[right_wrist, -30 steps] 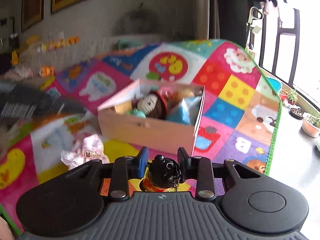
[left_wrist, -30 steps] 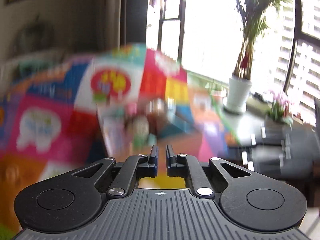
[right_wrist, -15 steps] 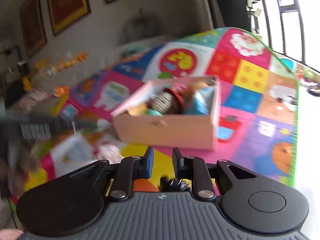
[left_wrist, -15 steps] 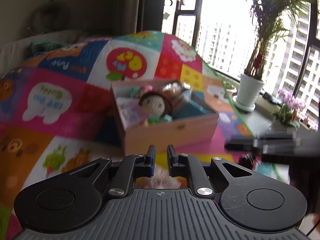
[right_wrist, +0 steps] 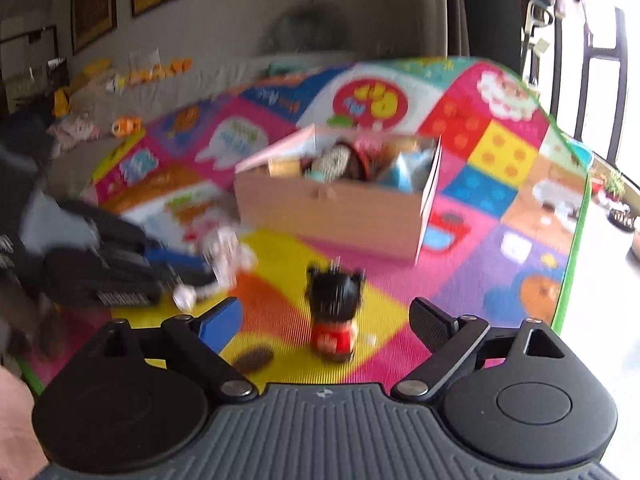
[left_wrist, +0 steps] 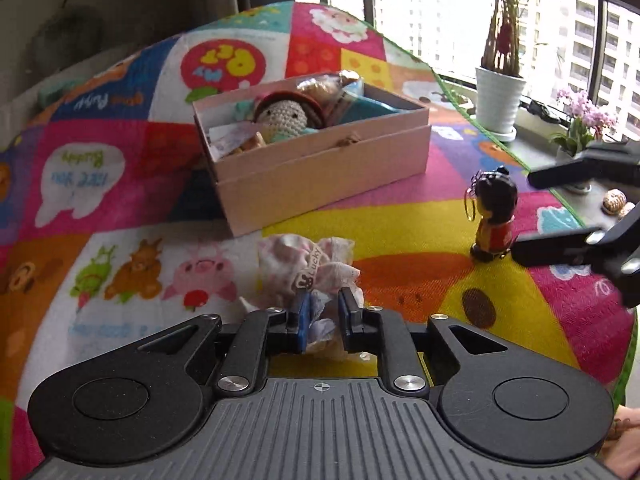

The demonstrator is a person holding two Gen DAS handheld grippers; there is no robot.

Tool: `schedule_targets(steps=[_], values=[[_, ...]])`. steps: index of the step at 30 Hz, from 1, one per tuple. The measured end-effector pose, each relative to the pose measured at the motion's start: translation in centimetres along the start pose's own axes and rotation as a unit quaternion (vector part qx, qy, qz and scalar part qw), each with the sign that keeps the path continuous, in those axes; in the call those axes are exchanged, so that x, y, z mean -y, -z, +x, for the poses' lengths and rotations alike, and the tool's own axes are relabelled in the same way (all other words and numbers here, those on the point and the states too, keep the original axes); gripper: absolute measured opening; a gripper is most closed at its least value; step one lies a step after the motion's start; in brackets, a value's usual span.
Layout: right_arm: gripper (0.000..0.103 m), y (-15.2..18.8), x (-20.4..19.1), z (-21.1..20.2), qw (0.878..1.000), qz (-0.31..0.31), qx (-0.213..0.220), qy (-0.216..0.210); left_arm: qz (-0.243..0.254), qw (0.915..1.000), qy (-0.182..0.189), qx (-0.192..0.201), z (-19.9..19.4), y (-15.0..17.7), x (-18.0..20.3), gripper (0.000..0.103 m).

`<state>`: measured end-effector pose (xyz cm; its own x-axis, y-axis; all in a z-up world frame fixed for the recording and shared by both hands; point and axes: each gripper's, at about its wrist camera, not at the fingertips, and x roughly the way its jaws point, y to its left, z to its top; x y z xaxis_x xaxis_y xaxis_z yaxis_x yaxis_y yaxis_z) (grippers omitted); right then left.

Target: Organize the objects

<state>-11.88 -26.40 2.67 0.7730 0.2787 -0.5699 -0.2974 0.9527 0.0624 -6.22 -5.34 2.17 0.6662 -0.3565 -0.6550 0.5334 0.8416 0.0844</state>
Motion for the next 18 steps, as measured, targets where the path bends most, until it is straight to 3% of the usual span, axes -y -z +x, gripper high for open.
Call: schedule_targets(steps=[5, 8, 12, 18], values=[[0.091, 0.9, 0.3, 2.2, 0.999, 0.027, -0.023, 0.000, -0.053, 0.9977, 0.006, 0.041, -3.1, 0.0, -2.3, 0.019], [0.091, 1.3, 0.3, 3.1, 0.999, 0.034, -0.033, 0.000, -0.082, 0.9964, 0.010, 0.019, -2.6, 0.1, -3.7, 0.019], [0.094, 1.5, 0.3, 2.9, 0.999, 0.037, -0.029, -0.002, -0.063, 0.9970, 0.037, -0.024, -0.1, 0.7, -2.1, 0.019], [0.094, 1.4, -0.3, 2.4, 1.000, 0.012, -0.021, 0.002, -0.051, 0.9982, 0.023, -0.023, 2.3, -0.7, -0.8, 0.019]])
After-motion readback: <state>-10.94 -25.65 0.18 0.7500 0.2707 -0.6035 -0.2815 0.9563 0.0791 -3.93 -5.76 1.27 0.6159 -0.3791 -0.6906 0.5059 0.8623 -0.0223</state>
